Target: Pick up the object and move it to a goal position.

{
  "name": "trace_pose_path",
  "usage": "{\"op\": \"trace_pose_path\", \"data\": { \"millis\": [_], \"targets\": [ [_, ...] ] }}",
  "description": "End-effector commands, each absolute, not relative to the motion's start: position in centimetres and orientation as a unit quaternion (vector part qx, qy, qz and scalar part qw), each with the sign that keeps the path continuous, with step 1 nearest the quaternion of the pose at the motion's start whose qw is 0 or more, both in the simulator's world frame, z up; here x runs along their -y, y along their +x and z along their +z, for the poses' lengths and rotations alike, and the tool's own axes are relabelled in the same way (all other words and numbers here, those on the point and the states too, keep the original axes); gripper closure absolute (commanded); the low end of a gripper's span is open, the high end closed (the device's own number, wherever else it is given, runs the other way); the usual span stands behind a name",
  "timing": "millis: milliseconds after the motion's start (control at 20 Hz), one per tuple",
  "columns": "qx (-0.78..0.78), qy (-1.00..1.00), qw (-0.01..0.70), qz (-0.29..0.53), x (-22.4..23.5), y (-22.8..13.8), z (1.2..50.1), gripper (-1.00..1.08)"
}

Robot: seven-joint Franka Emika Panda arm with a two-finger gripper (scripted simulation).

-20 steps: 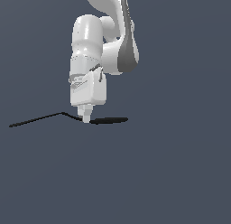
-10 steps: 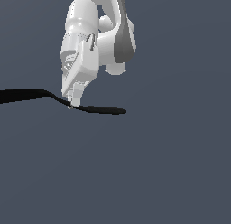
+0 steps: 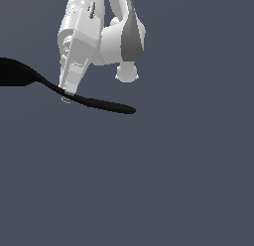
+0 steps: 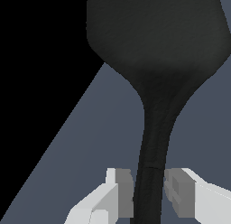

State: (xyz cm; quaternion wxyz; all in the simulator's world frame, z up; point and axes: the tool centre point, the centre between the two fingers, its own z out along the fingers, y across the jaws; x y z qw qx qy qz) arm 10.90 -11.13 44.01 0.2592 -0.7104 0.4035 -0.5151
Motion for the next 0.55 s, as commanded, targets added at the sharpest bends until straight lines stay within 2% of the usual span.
{"op": "trace_pose_path", "data": {
  "millis": [0,500],
  "targets": [
    [-0.400,-0.704,0.265,-0.525,11.3,10.7,45.1,1.08],
    [-0.394,-0.692,0.273,-0.540,11.6,10.2,46.7,1.08]
  ]
}}
